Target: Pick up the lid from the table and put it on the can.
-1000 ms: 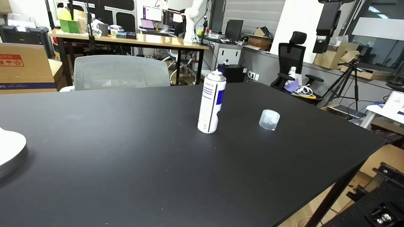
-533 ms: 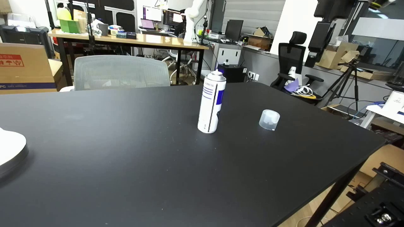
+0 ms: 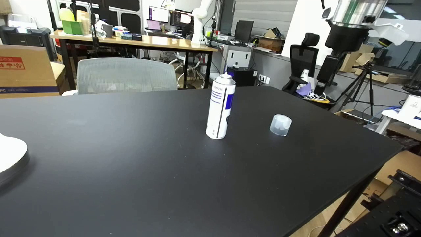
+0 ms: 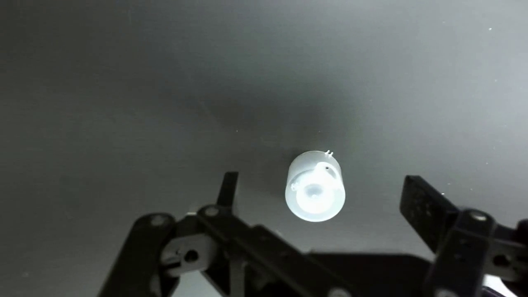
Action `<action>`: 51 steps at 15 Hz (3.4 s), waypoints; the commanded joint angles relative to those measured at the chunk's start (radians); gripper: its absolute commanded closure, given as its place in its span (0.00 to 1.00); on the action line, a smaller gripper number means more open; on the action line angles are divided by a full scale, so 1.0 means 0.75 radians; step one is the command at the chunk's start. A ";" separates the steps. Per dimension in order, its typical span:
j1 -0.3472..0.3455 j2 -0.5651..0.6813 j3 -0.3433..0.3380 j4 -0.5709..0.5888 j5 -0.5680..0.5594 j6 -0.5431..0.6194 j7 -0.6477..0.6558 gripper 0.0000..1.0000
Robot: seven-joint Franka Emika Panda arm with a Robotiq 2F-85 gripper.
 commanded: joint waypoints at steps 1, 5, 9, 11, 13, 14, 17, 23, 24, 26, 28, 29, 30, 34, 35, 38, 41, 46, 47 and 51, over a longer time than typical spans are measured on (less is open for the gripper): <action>-0.019 0.005 0.017 0.000 0.000 0.004 0.002 0.00; -0.016 0.068 0.025 0.028 0.023 -0.051 0.020 0.00; -0.019 0.229 0.041 0.073 0.035 -0.009 0.059 0.00; -0.023 0.309 0.055 0.100 0.031 0.059 0.099 0.00; -0.024 0.387 0.066 0.136 0.015 0.131 0.148 0.00; -0.023 0.423 0.071 0.155 0.006 0.165 0.171 0.00; -0.022 0.512 0.093 0.214 0.000 0.205 0.234 0.00; -0.062 0.624 0.189 0.313 0.038 0.177 0.260 0.00; -0.072 0.636 0.208 0.327 0.043 0.173 0.254 0.00; -0.092 0.660 0.245 0.355 0.054 0.163 0.242 0.00; -0.109 0.681 0.275 0.377 0.066 0.159 0.237 0.00; -0.115 0.689 0.285 0.385 0.066 0.160 0.232 0.09; -0.130 0.691 0.302 0.390 0.069 0.151 0.217 0.26; -0.151 0.662 0.323 0.396 0.068 0.108 0.206 0.55; -0.153 0.648 0.326 0.399 0.068 0.090 0.203 0.60; -0.120 0.581 0.315 0.421 0.048 -0.016 0.210 0.60; -0.081 0.506 0.317 0.477 0.049 -0.185 0.213 0.60; 0.053 0.355 0.340 0.581 0.022 -0.425 0.271 0.60; 0.087 0.336 0.354 0.610 0.020 -0.472 0.289 0.60; 0.205 0.299 0.409 0.726 0.018 -0.642 0.363 0.60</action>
